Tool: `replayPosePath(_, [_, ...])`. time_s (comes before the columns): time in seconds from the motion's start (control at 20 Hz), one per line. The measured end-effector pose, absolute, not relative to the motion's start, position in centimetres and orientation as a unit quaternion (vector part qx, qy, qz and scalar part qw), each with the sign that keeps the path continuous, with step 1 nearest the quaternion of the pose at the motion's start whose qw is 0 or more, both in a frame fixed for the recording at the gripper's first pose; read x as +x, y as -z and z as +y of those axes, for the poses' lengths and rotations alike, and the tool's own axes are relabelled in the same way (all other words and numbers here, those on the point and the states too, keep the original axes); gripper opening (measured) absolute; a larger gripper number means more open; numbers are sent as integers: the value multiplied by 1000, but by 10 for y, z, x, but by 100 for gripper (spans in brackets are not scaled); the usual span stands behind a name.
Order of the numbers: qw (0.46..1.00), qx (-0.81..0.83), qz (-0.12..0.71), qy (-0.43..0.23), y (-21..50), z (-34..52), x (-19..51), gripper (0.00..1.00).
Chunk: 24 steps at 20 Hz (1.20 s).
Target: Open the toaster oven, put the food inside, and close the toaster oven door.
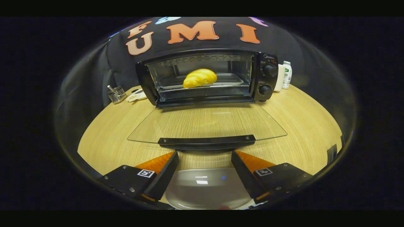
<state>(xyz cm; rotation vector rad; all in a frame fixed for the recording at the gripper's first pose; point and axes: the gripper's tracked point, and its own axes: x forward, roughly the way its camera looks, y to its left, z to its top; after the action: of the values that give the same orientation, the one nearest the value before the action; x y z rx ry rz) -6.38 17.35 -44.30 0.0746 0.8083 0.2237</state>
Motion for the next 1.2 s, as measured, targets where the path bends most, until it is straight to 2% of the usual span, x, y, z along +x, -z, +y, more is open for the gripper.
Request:
replayPosePath(0.55, [937, 70, 323, -115, 355, 184, -5, 99])
replayPosePath(1.2, [951, 63, 282, -107, 328, 195, 58, 99])
